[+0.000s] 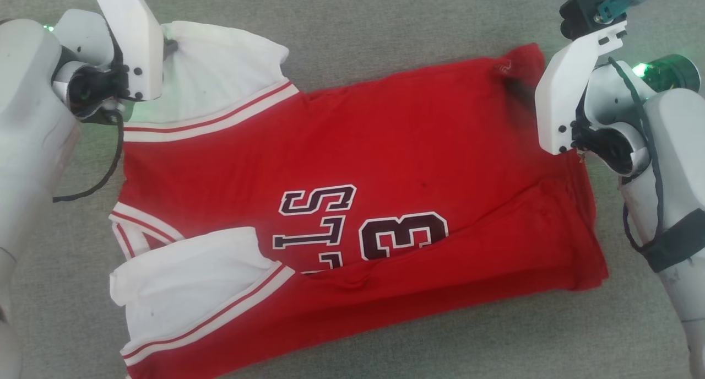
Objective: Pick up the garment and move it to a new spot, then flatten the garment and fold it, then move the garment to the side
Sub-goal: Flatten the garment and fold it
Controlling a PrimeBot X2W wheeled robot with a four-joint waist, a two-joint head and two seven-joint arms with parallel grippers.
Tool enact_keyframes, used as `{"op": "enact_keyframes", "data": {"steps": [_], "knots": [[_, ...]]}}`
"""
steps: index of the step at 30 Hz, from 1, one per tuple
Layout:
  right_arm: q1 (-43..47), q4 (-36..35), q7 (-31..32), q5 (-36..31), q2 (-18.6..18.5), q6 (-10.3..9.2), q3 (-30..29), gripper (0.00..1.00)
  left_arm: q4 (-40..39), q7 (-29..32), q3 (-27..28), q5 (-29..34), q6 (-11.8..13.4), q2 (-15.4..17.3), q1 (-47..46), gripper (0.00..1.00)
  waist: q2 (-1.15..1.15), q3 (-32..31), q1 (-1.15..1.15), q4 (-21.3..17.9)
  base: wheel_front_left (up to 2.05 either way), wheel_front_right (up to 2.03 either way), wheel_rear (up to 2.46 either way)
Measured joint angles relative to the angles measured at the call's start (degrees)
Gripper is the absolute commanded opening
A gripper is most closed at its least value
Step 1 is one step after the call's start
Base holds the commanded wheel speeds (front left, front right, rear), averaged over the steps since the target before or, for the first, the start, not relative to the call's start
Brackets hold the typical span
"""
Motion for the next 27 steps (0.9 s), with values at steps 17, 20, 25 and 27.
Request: {"op": "enact_keyframes", "data": {"steps": [17, 20, 25, 27], "knots": [[2.0, -2.2, -2.9, 1.5, -6.4, 0.05, 2.8, 0.00, -2.3, 4.0, 0.2, -4.4, 0.1, 0.2, -0.2, 0.00, 0.00, -6.5, 0.00, 3.5, 0.00, 0.00, 0.00], [4.1, -5.0, -3.0, 2.4, -8.0, 0.05, 2.7, 0.00, -5.4, 5.0, -0.1, -4.6, 1.6, 1.1, 0.8, 0.00, 0.00, -8.1, 0.00, 4.3, 0.00, 0.00, 0.00], [8.9, -9.8, -1.4, 3.9, -10.4, 0.05, 1.3, 0.00, -14.3, 7.2, -0.4, -5.4, 5.2, 4.3, 5.3, 0.00, 0.00, -10.7, 0.00, 5.6, 0.00, 0.00, 0.00], [11.2, -12.0, -0.5, 4.1, -11.2, 0.05, 0.2, 0.00, -19.4, 7.7, -0.5, -5.8, 7.4, 6.4, 7.7, 0.00, 0.00, -11.7, 0.00, 6.0, 0.00, 0.00, 0.00]]}}
